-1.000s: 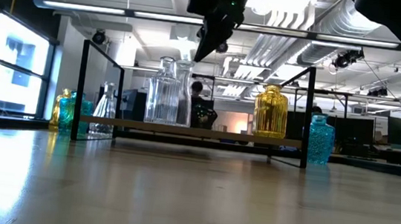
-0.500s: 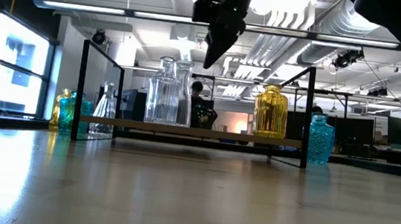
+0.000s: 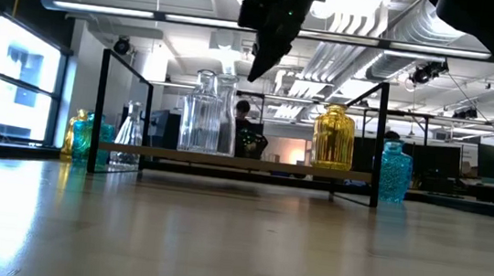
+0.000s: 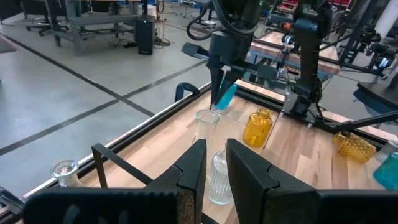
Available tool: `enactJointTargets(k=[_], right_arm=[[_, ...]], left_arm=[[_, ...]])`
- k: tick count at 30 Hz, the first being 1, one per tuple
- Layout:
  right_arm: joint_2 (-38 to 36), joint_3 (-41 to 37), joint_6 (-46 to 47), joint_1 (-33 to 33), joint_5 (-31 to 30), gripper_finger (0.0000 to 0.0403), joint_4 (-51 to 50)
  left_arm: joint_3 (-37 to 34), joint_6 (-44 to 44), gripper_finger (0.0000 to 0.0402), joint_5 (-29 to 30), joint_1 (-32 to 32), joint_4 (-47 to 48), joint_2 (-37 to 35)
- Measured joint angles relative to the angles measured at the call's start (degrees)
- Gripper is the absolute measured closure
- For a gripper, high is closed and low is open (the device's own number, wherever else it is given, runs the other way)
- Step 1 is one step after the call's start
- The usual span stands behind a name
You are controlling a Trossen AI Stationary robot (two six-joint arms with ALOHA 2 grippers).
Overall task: Sort vases onto shelf
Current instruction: Put the transparent vase on the shelf aligned with the other transparent vase
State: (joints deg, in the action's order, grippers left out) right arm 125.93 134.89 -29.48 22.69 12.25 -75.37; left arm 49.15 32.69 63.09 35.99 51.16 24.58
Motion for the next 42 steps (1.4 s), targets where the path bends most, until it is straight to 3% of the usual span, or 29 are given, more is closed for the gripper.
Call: enactJointTargets(k=[14,42], right_arm=[[0.0,-6.35,-0.33,-0.34,0.99,0.0403,4.12],[0.0,-6.43,-1.12,-1.42,4.83,0.0403,7.67]], left_arm=[[0.0,-0.35,0.0346,0.01,0.0,0.0,0.0],[0.0,-0.35,0.0346,0.07,0.0,-0.02,0.0]])
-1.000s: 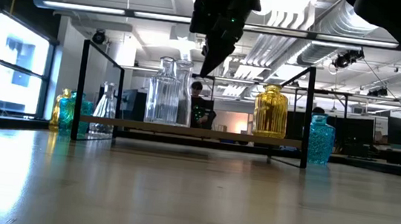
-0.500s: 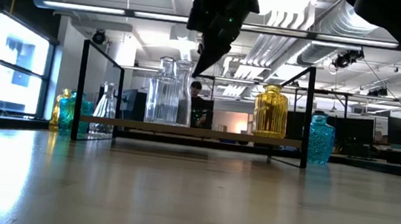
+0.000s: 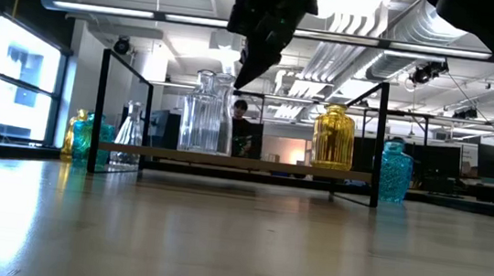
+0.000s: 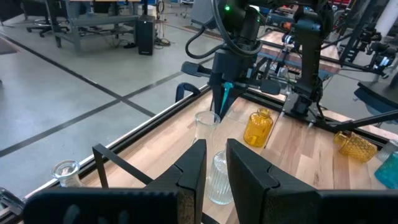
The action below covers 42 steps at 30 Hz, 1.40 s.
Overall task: Sort vases onto shelf
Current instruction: Put the transparent vase on the shelf aligned with the other transparent vase
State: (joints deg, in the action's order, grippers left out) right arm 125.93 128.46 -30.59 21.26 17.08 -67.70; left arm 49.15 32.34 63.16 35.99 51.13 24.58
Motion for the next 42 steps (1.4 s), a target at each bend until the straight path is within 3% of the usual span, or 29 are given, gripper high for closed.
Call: enactJointTargets(k=[42], right_arm=[[0.0,0.03,-0.32,-0.8,3.04,0.0403,3.21]], left_arm=[[0.0,0.2,0.0346,0.02,0.0,-0.04,-0.02]])
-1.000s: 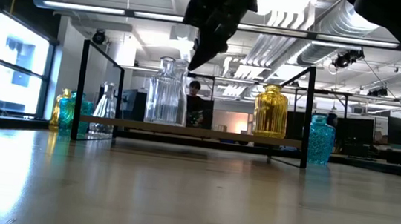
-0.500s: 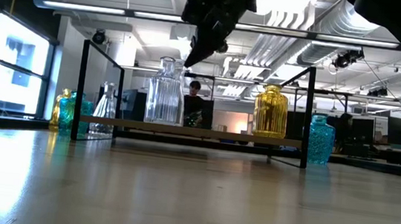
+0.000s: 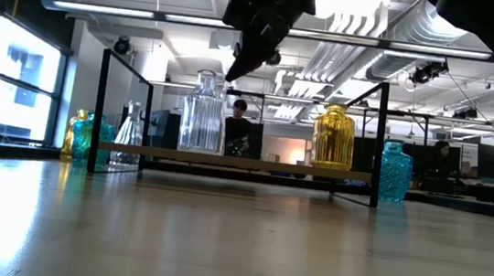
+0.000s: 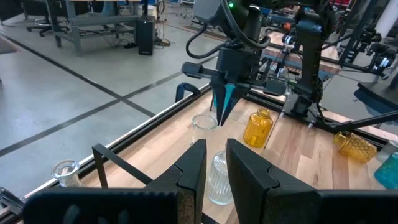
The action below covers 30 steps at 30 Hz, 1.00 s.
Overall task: Sort vases onto shelf
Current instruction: Put the transparent vase on the shelf aligned with the other transparent vase, then put the blue vase on the shelf
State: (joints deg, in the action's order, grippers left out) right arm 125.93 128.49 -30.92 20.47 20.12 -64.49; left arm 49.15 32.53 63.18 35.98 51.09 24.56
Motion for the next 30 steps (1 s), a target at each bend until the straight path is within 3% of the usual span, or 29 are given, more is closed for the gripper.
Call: enactJointTargets(k=[13,19,24,30], right_arm=[[0.0,0.0,0.42,-0.42,-0.38,0.0403,-0.14],[-0.87,3.86,1.27,-2.53,-12.15,0.0403,-12.49],[-4.73,5.55,4.36,-5.23,-15.2,0.0403,-17.74],[-13.02,5.53,14.66,-9.32,-20.77,0.0403,-22.97]], left_arm=[[0.01,0.26,0.0346,0.0,-0.01,0.0,0.0],[0.0,-0.26,0.0346,0.0,-0.01,0.01,0.0],[0.04,-0.83,0.0346,-0.02,0.0,0.18,-0.02],[-1.07,-1.47,0.0346,-0.93,-0.01,2.37,-0.01]])
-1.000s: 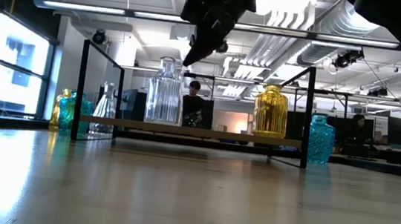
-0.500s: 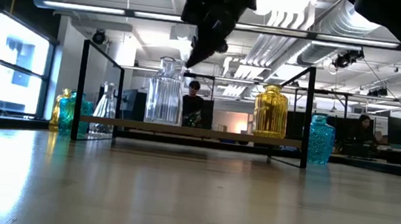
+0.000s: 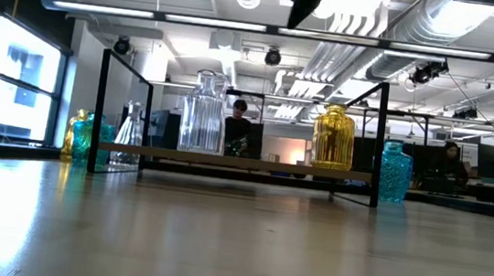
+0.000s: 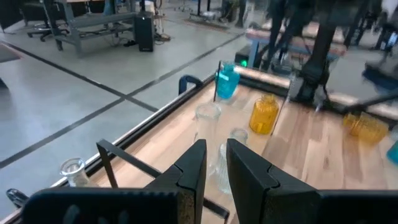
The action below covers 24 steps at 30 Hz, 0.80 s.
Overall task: Sort vases onto shelf
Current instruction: Put the blue vase on the shelf
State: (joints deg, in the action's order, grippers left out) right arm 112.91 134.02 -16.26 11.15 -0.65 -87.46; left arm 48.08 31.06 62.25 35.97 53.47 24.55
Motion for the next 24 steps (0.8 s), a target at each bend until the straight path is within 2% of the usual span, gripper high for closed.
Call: enactJointTargets(k=[4,14,19,24], right_arm=[[-5.25,0.0,8.26,-5.5,-4.6,0.0403,-1.89],[-11.98,-0.02,26.12,-22.67,-16.32,0.0403,-2.58],[-12.13,-1.13,29.32,-29.94,-20.72,0.0403,-2.49],[-12.1,-7.13,33.17,-34.65,-22.33,0.0402,-2.52]], left_arm=[[-1.53,0.21,0.0346,-1.15,-0.01,-0.73,0.01],[-3.15,-2.79,0.0346,-12.8,0.11,-9.73,0.35],[-3.13,-6.27,0.0346,-17.58,0.12,-18.09,3.84],[-3.11,-8.07,0.0346,-20.1,0.36,-27.16,11.06]])
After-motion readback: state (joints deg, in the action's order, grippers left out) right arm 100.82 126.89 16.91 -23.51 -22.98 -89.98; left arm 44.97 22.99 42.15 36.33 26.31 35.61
